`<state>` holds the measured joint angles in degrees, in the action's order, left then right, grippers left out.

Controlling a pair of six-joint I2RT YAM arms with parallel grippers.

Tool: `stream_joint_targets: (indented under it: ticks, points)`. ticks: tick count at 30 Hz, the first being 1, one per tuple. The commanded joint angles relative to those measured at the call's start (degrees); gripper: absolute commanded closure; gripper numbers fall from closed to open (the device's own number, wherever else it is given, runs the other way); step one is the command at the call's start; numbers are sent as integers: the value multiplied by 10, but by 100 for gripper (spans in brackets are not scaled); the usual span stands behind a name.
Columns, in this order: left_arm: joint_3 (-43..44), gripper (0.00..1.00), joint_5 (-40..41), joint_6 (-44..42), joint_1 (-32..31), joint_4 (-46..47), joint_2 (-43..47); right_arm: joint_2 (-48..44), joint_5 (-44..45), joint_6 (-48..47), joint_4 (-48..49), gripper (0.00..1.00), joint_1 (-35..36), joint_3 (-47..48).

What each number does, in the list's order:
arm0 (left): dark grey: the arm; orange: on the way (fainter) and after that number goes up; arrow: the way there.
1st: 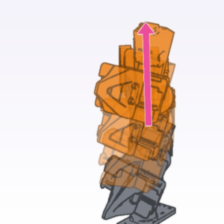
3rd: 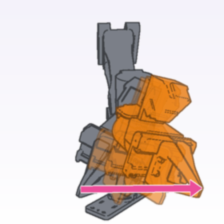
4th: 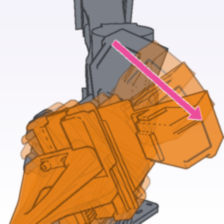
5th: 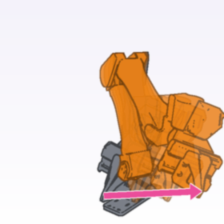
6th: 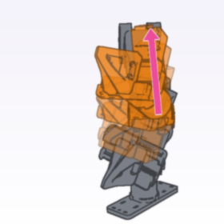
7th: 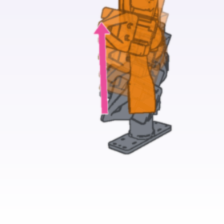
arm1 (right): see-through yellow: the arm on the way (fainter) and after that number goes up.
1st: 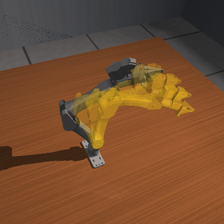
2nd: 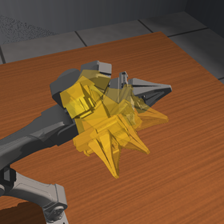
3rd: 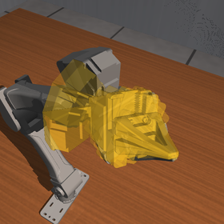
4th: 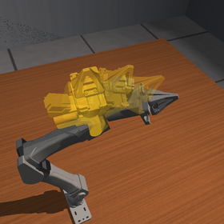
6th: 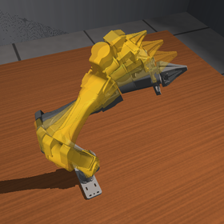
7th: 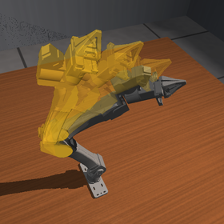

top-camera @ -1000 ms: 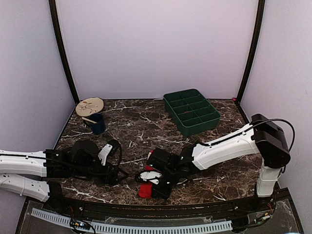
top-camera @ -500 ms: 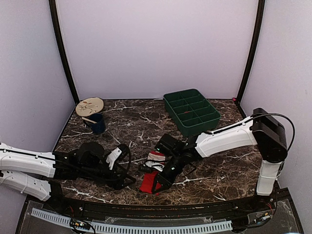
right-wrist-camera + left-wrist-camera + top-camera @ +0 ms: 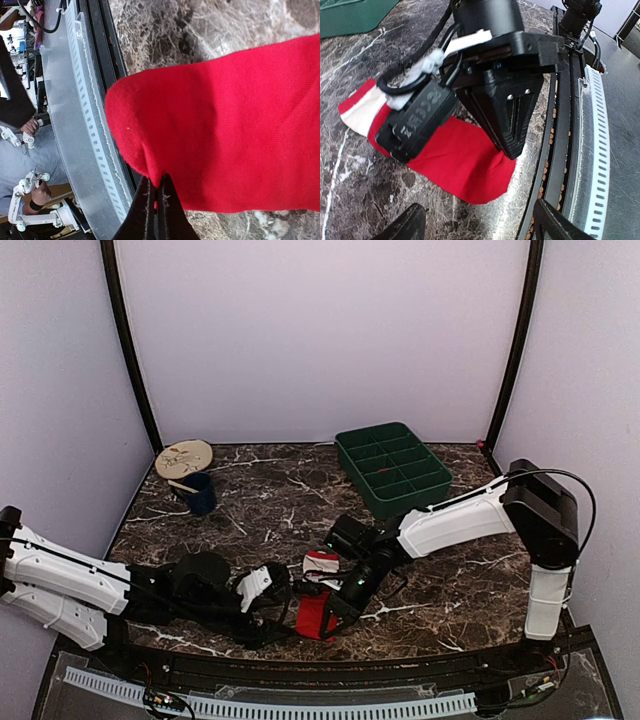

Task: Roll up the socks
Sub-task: Roll the sock at the center of the board.

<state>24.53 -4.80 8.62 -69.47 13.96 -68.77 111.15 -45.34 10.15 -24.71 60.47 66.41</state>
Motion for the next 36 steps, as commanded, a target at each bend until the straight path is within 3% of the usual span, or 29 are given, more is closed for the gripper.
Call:
stream_joint_targets:
  ticks: [1,10,20,27,36]
  points:
    - [-10,24,12,-41,-10,46,1,13,-25,-18,-21,100,-8,16]
    - [9,28,-4,-101,-38,43,-48,24,-37,-31,-45,100,-19,33]
    - [37,34,56,-163,-69,53,-91,33,-47,-39,-63,100,-23,44]
    - [45,49,91,-203,-75,65,-106,39,-51,-43,-73,100,-25,54]
    - [42,60,113,-245,-81,79,-121,48,-57,-49,-91,100,-29,69]
